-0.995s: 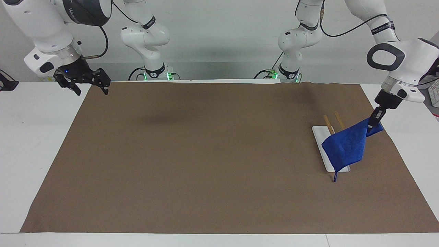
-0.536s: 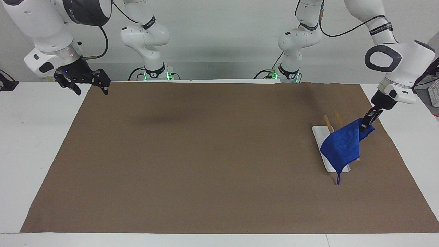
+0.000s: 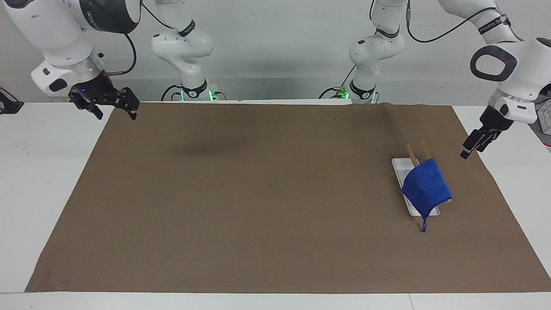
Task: Right arm passes towel to left arm to hang
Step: 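Release the towel and retract the left gripper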
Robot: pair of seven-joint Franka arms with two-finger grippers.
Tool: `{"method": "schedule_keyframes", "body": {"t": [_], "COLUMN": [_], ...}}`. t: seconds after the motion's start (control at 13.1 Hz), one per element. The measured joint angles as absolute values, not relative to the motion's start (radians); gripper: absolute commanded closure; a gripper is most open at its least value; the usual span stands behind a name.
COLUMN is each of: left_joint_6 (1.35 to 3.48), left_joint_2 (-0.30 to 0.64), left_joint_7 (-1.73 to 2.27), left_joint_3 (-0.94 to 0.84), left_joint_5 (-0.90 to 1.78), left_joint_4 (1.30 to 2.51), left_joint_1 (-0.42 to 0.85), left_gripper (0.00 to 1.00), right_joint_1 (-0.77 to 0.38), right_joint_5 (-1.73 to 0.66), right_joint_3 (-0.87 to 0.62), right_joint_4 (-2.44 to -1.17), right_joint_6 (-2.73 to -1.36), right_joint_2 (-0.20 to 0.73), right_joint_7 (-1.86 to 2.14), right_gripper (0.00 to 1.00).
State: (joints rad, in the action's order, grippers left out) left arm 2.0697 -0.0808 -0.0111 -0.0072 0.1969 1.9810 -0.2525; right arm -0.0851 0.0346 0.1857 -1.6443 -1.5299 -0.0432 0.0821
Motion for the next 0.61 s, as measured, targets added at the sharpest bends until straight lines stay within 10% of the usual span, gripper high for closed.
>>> {"method": "schedule_keyframes", "body": {"t": [0.61], "left_joint_6": [1.458], "left_joint_2": [-0.063], "left_joint_7": [0.003], "left_joint_3": [-0.037], "left_joint_5": [-0.043], "left_joint_4": [1.644], "left_joint_1": [-0.01], "left_gripper": [0.0], "right_joint_1": [-0.085], "right_joint_5": [0.034], "right_joint_3": [0.183], "right_joint_4": [-1.645], "right_joint_6": [-1.53], "right_joint_2": [-0.043], "right_joint_7": [0.082], "right_gripper": [0.01]}}
